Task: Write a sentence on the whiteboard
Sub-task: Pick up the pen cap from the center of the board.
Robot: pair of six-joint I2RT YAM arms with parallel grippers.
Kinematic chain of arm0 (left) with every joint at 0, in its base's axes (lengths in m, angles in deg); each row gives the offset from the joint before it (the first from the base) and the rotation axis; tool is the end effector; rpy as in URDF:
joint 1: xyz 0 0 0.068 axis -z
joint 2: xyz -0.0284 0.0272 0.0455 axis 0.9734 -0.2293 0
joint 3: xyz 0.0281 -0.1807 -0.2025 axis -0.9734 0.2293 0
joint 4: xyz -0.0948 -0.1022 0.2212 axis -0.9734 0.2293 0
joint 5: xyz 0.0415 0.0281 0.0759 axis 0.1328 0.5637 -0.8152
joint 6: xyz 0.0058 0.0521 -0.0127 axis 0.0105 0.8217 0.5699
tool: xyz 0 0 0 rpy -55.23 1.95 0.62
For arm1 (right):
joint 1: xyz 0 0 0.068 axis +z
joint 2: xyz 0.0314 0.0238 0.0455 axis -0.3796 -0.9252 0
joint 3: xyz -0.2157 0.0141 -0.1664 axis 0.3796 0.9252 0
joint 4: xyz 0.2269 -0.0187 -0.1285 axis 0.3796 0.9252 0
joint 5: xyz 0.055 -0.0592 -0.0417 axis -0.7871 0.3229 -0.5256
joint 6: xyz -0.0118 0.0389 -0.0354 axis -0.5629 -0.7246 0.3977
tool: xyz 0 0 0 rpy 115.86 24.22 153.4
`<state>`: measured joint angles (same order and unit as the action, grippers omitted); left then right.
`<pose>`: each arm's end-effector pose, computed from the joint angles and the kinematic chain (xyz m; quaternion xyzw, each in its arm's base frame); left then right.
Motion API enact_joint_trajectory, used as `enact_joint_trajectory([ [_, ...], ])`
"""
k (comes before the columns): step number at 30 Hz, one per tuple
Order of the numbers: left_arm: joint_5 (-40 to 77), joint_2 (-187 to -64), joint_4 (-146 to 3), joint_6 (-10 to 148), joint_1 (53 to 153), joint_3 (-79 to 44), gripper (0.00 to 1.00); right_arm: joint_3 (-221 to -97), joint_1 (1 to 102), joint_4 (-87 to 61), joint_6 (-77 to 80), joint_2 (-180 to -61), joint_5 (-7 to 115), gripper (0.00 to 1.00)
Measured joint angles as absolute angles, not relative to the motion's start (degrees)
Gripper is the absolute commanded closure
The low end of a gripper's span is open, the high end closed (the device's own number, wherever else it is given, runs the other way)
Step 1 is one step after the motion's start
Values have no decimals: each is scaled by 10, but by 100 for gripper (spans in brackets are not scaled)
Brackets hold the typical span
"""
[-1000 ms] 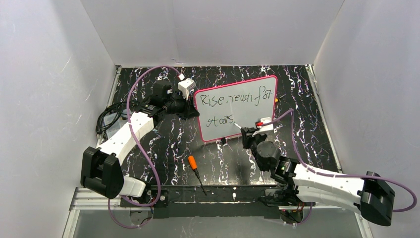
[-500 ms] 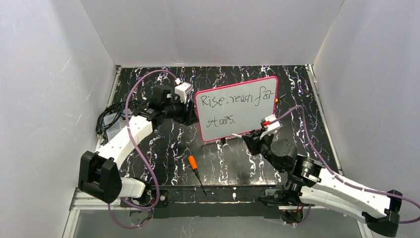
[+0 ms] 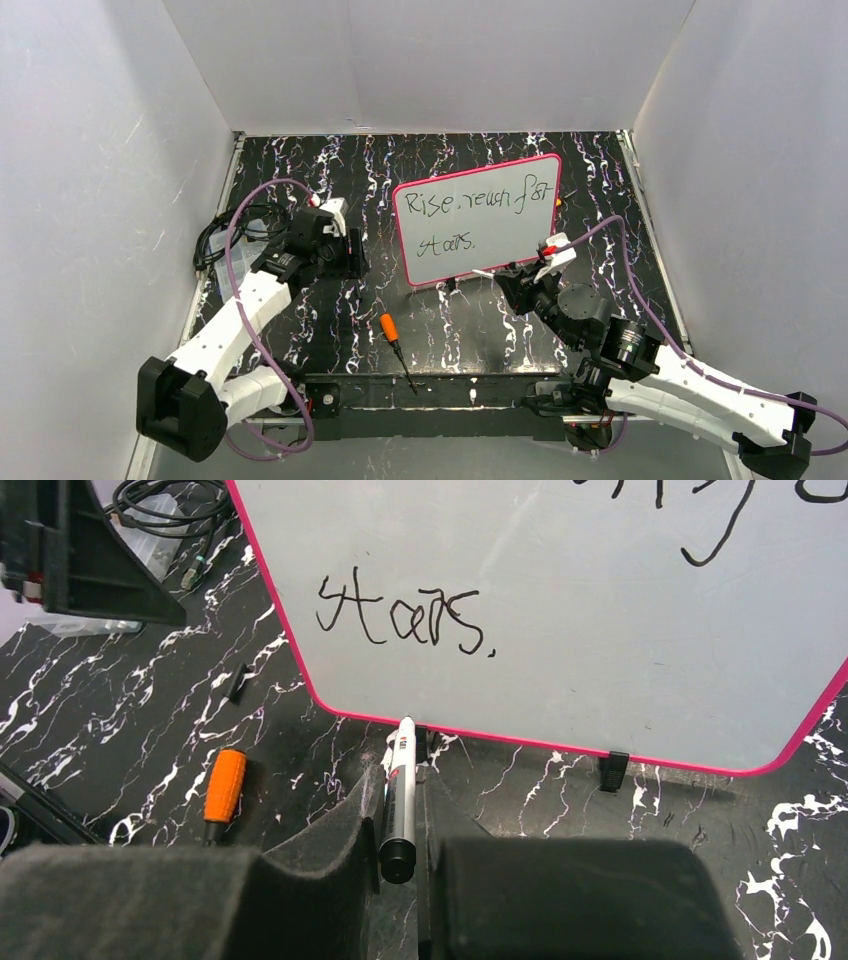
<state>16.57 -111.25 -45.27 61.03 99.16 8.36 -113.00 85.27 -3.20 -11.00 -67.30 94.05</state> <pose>0.2111 -0.0914 0.2721 0.0476 0.9001 -0.1999 0.3842 0.0776 0.1107 0.2869 -0.1069 0.7469 0.2516 0.6062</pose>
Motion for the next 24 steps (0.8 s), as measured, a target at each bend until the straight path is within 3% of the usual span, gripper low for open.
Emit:
enact_joint_trajectory([
  [9, 111, -1199, -406, 512, 1003, 115, 58, -1127, 853, -34, -119, -671, 934, 99],
  [18, 96, -1314, -416, 481, 1014, 113, 60, -1113, 853, -39, -128, -645, 934, 99],
  [24, 84, -1346, -431, 473, 1017, 94, 67, -1098, 853, -49, -140, -634, 934, 99],
])
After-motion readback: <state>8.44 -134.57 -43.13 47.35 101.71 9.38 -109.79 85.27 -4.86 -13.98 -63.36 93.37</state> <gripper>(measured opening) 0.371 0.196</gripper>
